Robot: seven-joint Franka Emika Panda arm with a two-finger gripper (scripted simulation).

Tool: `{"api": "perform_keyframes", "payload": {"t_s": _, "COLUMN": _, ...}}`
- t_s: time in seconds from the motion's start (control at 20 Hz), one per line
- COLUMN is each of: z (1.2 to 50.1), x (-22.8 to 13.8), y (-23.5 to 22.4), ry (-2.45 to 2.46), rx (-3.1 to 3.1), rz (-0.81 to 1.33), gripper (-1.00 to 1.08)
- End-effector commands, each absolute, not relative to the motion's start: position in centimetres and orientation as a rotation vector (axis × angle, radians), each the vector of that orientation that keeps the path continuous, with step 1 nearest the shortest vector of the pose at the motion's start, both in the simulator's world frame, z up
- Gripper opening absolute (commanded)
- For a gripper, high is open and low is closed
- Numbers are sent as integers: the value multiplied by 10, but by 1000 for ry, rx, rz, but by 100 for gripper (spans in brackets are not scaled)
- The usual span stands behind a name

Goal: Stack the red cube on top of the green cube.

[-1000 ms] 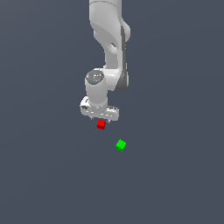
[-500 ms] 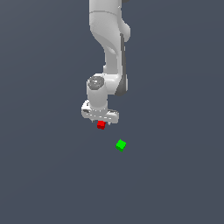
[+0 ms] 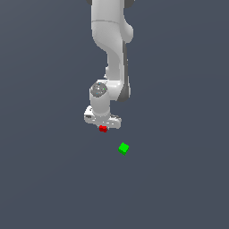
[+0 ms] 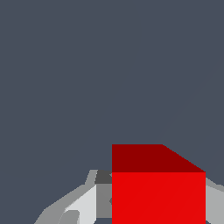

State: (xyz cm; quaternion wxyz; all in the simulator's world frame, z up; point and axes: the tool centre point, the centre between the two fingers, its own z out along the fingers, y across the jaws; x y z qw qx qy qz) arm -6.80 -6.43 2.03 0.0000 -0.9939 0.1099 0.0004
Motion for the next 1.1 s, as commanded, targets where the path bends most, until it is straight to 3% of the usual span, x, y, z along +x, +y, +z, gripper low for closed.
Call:
{"api": "perform_keyframes", "payload": {"t_s": 0.0, "z": 20, "x": -68, "y": -64, "ry": 346, "rx": -3123, "rz": 0, "gripper": -100}}
{"api": "perform_keyframes", "payload": {"t_s": 0.6, "z": 25, "x": -68, "y": -64, "ry": 346, "rx": -3123, "rz": 0, "gripper": -100}}
{"api": "perform_keyframes", "payload": {"t_s": 1.05, "z": 66, "x": -69, "y": -64, "ry": 346, "rx": -3123, "rz": 0, "gripper": -100}}
